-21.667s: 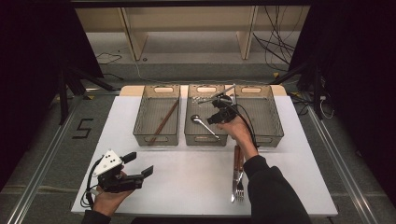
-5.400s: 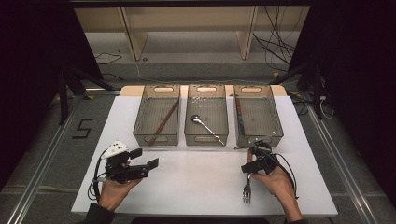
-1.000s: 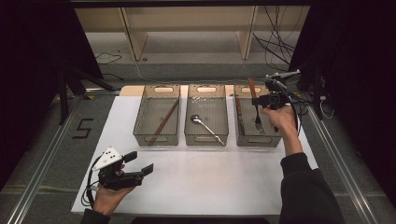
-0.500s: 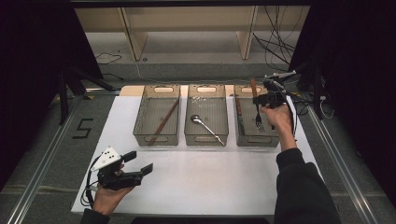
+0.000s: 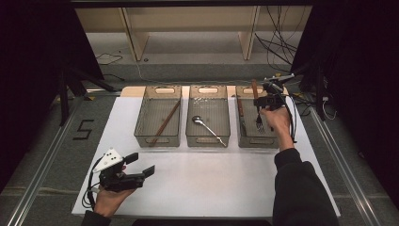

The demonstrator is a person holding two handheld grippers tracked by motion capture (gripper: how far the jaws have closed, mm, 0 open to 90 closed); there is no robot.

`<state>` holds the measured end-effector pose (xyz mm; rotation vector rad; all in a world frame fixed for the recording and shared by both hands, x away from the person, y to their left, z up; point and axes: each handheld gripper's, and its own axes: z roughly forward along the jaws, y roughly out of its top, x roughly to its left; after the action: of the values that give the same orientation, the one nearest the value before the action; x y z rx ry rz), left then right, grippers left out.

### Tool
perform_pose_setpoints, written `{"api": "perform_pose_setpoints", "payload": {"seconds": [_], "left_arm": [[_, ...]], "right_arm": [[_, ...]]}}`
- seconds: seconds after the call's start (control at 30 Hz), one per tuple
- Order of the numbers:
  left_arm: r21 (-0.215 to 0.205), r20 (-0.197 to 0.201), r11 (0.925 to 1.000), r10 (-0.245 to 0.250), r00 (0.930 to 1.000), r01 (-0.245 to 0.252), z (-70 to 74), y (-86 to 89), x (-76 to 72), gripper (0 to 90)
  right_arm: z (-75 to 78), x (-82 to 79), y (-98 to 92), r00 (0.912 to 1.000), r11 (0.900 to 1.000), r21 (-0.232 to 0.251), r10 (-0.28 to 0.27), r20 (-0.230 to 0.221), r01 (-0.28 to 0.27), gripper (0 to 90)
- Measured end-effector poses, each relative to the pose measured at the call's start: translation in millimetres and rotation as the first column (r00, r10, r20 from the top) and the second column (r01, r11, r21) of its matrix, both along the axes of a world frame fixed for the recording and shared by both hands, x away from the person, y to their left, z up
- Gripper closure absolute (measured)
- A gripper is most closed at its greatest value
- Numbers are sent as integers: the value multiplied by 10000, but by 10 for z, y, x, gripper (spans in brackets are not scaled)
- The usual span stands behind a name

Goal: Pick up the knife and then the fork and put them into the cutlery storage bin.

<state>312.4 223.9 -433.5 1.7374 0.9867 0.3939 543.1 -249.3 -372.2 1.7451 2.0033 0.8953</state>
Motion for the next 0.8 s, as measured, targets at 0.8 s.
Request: {"api": "perform_pose_setpoints", "payload": {"seconds": [0.8], "left_arm": [[80,-34,10000,-49,10000,50,-16,3,-2,160]], "right_arm": [[-306,11,13,9976,9985,242,-474,-504,487,614]]}}
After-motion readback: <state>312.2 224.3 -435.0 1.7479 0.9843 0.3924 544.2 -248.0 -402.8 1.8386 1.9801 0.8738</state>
